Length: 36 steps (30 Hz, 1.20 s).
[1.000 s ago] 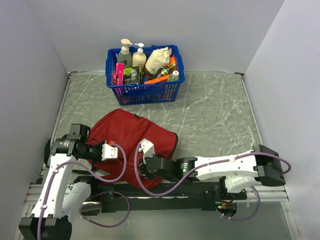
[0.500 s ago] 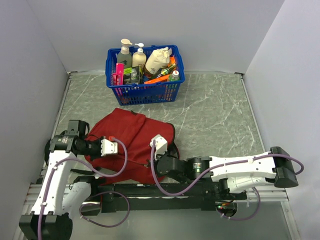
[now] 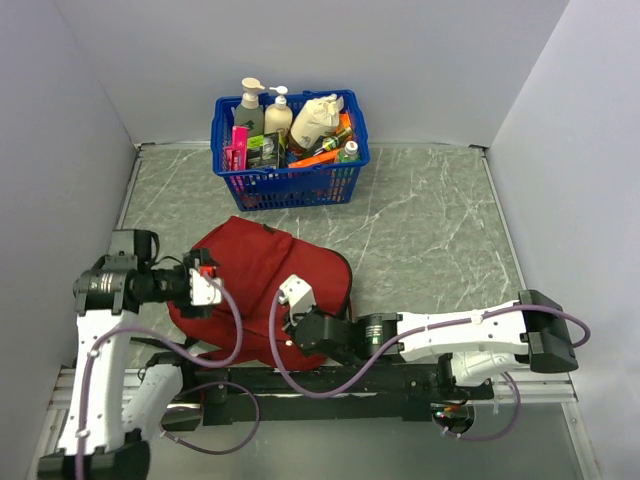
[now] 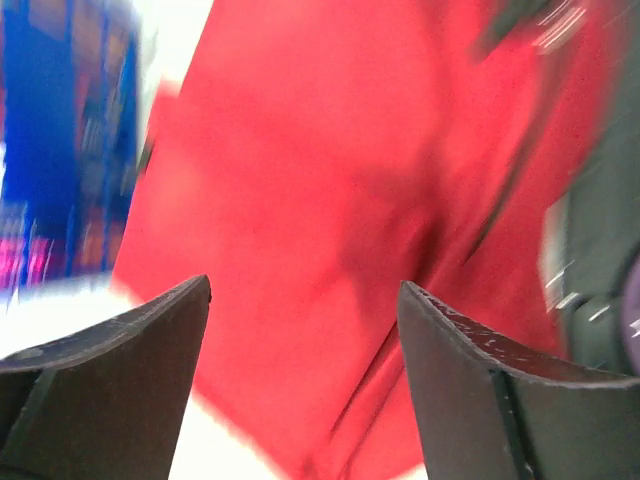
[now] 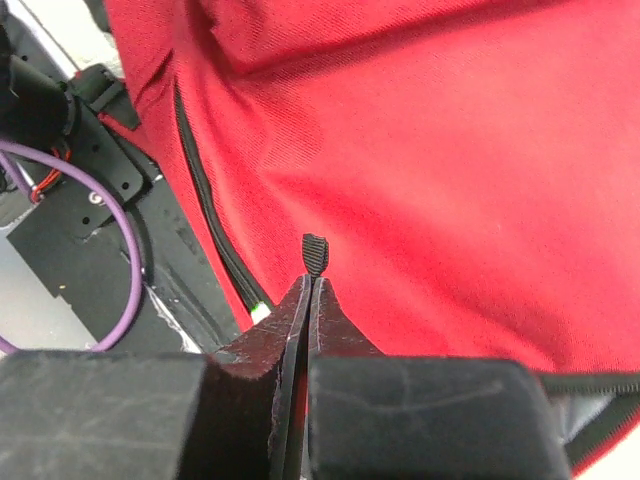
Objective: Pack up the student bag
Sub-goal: Zip the student bag at the center of the board.
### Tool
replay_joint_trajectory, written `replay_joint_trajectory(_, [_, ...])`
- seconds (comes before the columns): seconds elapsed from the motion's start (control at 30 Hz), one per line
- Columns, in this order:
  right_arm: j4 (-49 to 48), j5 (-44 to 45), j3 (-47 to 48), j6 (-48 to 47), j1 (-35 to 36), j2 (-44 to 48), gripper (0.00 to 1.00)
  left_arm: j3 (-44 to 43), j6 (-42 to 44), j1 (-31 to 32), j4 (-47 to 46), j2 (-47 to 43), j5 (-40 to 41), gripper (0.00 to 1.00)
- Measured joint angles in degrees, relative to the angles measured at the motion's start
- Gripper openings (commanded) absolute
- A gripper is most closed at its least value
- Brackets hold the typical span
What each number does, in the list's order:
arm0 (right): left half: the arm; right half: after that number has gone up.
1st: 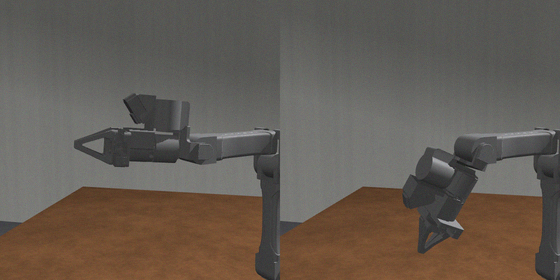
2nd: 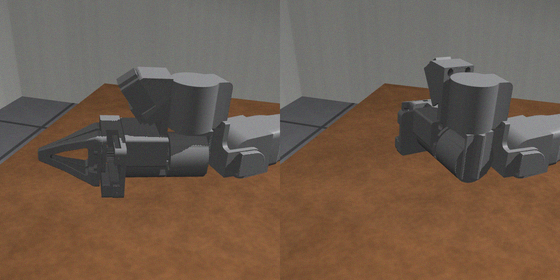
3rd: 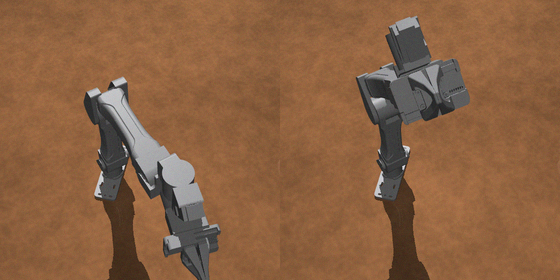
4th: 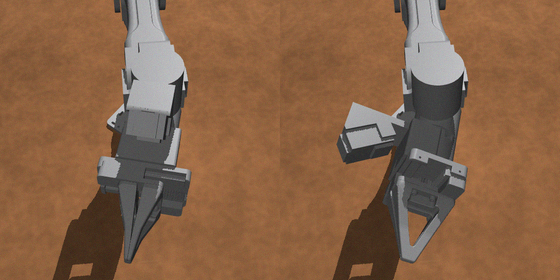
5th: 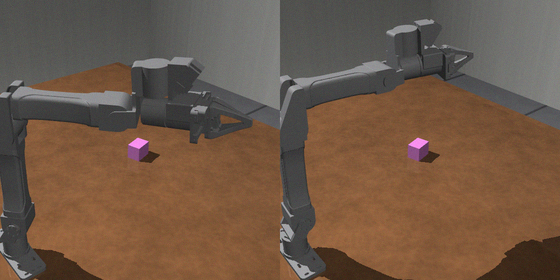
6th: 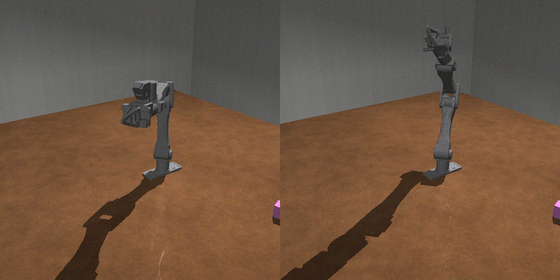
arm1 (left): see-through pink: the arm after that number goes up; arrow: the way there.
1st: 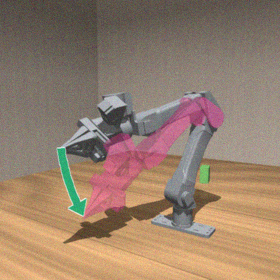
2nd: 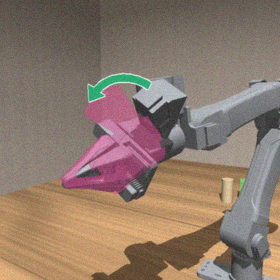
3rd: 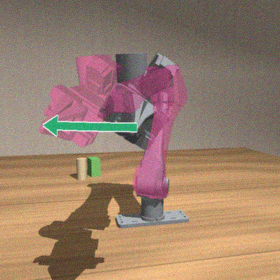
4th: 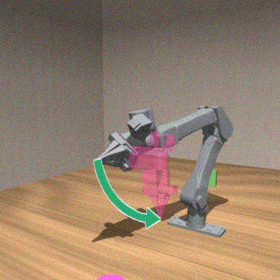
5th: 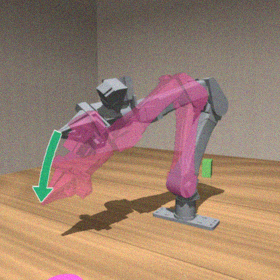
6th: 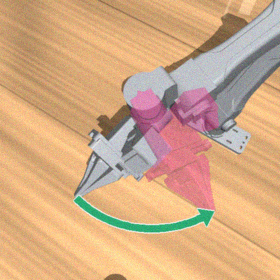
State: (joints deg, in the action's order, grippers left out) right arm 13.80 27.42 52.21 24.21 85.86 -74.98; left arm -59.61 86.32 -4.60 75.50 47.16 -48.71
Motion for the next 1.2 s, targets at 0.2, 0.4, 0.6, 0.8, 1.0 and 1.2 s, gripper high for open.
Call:
replay_joint_trajectory(0.2, [-1.57,-2.95,0.66,-1.4,-1.88,-0.57,0.0,0.61,-10.16,16.02,0.39,-0.44,-7.96,0.79])
replay_joint_trajectory(0.4, [-3.17,-5.99,-0.31,-0.85,-2.84,2.25,0.0,10.32,-26.21,31.5,-9.22,-4.17,-8.31,0.66])
replay_joint_trajectory(0.6, [-4.26,-8.0,-3.48,1.05,-3.34,6.14,0.0,16.35,-39.8,45.77,-23.17,-6.01,-2.86,0.48])
replay_joint_trajectory(0.8, [-4.35,-9.22,-4.02,2.38,-3.91,6.95,0.0,20.61,-45.7,49.79,-35.67,-4.94,4.15,0.44])
replay_joint_trajectory(1.0, [-4.87,-10.4,-5.27,2.97,-5.27,7.23,0.0,23.82,-48.35,51.87,-40.74,-4.2,8.24,0.44])
replay_joint_trajectory(1.2, [-5.29,-11.15,-5.84,2.99,-5.9,7.82,0.0,25.0,-49.66,52.24,-42.36,-4.28,11.04,0.22])
